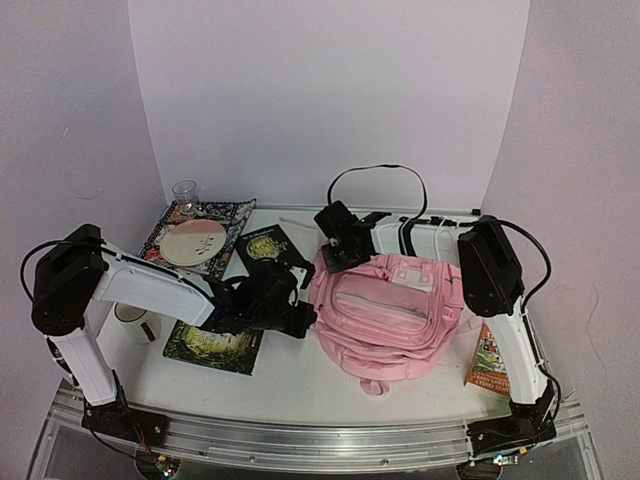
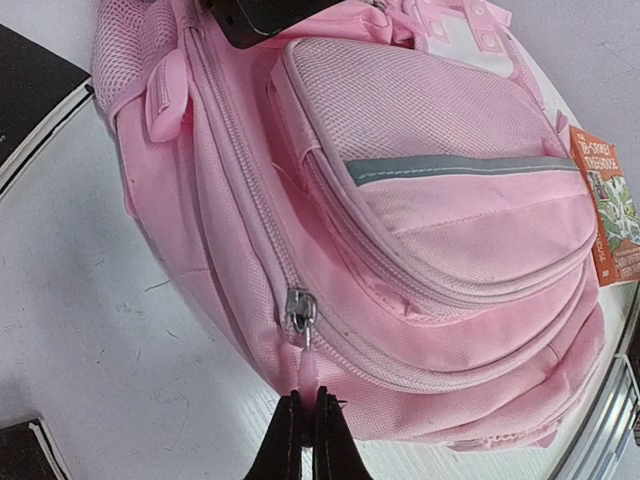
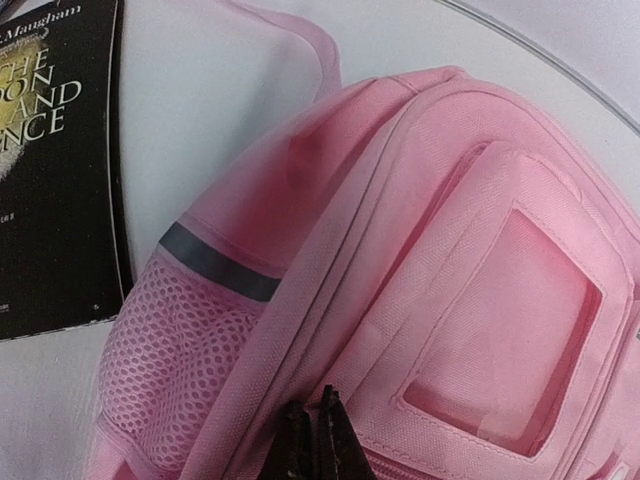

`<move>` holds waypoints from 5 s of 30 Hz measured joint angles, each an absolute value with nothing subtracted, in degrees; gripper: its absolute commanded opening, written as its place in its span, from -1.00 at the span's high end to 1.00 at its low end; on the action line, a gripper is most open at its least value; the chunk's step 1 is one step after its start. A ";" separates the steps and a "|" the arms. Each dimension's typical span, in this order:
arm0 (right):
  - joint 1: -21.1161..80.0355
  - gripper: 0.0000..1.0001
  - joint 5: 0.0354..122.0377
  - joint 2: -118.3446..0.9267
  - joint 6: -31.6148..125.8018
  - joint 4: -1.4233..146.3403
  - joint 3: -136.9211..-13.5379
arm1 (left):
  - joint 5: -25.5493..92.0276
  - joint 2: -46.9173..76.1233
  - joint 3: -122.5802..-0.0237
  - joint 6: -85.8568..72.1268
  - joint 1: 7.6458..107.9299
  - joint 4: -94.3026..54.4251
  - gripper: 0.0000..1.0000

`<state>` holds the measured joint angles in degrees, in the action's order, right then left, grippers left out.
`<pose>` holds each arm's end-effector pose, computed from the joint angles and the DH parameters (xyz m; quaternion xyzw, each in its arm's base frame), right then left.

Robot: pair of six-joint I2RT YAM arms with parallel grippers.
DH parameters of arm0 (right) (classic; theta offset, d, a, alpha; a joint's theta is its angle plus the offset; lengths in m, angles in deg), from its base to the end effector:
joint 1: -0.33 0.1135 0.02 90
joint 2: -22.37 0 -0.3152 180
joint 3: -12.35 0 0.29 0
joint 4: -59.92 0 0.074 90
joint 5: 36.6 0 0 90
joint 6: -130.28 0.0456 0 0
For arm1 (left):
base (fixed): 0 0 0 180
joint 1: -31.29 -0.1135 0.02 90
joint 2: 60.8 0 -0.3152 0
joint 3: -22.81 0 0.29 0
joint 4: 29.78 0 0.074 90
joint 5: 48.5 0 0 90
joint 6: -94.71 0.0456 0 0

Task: Pack the student bag
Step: Zip the second largest pocket of the bag in the student bag, then hold the second largest pocket of the student bag, then pick up the second largest pocket of the bag from the student bag, then zip the second largest pocket of the bag in the student bag.

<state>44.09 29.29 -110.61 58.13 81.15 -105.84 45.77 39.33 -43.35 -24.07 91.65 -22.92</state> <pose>0.4526 0.4076 0.2021 -0.1030 0.8705 0.0674 0.4765 0.2039 -0.3515 0.1836 0.2324 0.8786 -0.2676 0.3200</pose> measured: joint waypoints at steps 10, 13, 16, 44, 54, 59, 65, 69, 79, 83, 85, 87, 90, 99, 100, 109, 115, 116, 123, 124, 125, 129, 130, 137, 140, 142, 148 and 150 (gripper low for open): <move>43.00 0.87 32.06 -113.39 58.58 85.99 -111.55 | 43.21 39.63 -44.57 -24.04 92.32 -22.41 0.98; 42.57 0.66 33.60 -113.24 58.58 85.67 -111.36 | 44.41 39.64 -45.23 -24.28 92.63 -21.26 0.86; 41.69 0.46 36.17 -111.35 57.64 82.25 -107.92 | 44.74 39.64 -45.84 -25.42 92.74 -19.78 0.70; 52.95 -0.05 49.08 -73.95 70.22 61.53 -58.64 | 26.16 40.67 -47.27 -36.17 78.40 -21.34 -0.47; 54.01 -0.03 55.65 -73.26 81.70 51.76 -52.35 | 16.22 52.31 -56.29 -38.34 77.11 -22.49 -0.07; 54.54 -0.02 58.24 -73.26 85.05 49.16 -51.20 | 14.11 54.37 -56.58 -39.31 76.97 -22.50 0.29; 57.06 -0.04 57.18 -72.01 85.44 50.64 -51.18 | 12.72 54.81 -56.62 -40.98 76.94 -23.80 0.95; 57.22 -0.02 55.88 -68.53 85.40 51.41 -51.09 | 11.70 54.81 -56.59 -43.72 76.94 -24.65 1.00; 57.58 0.22 55.39 -66.91 87.07 49.93 -48.90 | 11.33 54.77 -56.59 -52.40 77.00 -25.85 1.00; 58.01 0.33 54.97 -69.04 87.61 49.66 -48.89 | 11.16 54.77 -56.59 -54.83 77.00 -26.15 1.00; 58.20 0.37 54.82 -70.70 87.67 49.49 -48.92 | 11.13 54.75 -56.59 -55.71 77.02 -26.44 1.00; 58.26 0.39 54.66 -72.29 87.74 49.49 -48.92 | 11.11 54.74 -56.59 -56.54 77.08 -26.87 1.00; 58.28 0.41 54.38 -74.28 87.66 49.39 -49.04 | 11.13 54.73 -56.59 -57.21 77.11 -27.10 1.00; 58.56 0.48 50.28 -78.29 87.47 49.60 -53.12 | 11.79 54.49 -56.51 -58.39 77.45 -27.39 1.00; 58.60 0.50 49.65 -78.54 87.43 49.61 -53.39 | 11.88 54.43 -56.51 -58.40 77.51 -27.41 1.00; 59.04 0.72 45.22 -79.75 87.59 50.67 -54.95 | 13.34 53.60 -56.09 -58.41 78.33 -27.99 1.00; 59.16 1.00 43.68 -79.73 87.97 51.22 -54.94 | 13.80 53.25 -56.05 -58.08 78.44 -27.97 1.00; 59.15 1.00 43.59 -79.70 88.09 51.31 -54.87 | 13.82 53.24 -56.06 -57.91 78.44 -27.97 1.00; 59.13 1.00 44.63 -76.38 87.53 50.83 -51.71 | 12.54 53.26 -56.07 -56.05 78.40 -28.44 1.00; 59.11 1.00 45.05 -75.68 87.39 50.81 -51.18 | 12.07 53.26 -56.07 -55.69 78.26 -28.51 1.00; 59.07 0.99 45.35 -75.20 87.27 50.72 -50.77 | 11.53 53.28 -56.07 -55.36 78.08 -28.59 1.00; 58.68 0.97 47.58 -73.70 86.69 49.55 -49.08 | 8.83 53.69 -56.31 -53.95 77.25 -28.85 1.00; 58.56 0.97 48.02 -73.41 86.61 49.30 -48.71 | 8.24 53.83 -56.39 -53.55 77.09 -28.86 1.00; 58.55 1.00 47.76 -72.72 86.57 48.84 -47.90 | 6.98 53.93 -56.50 -51.75 76.98 -28.84 1.00; 58.55 1.00 47.77 -72.76 86.17 49.15 -48.26 | 7.32 53.64 -56.22 -51.08 76.98 -28.78 1.00; 58.55 1.00 48.00 -72.78 85.73 49.37 -48.56 | 7.77 53.23 -56.20 -50.10 76.91 -28.03 1.00; 58.27 1.00 49.68 -72.26 84.16 49.79 -48.49 | 8.74 53.60 -60.67 -45.33 76.79 -20.63 1.00; 57.98 1.00 49.76 -70.88 83.43 50.89 -47.77 | 8.91 54.71 -63.52 -43.53 76.63 -17.69 1.00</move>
<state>57.98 49.76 -70.88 83.43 50.89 -47.77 8.91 54.71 -63.52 -43.53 76.63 -17.69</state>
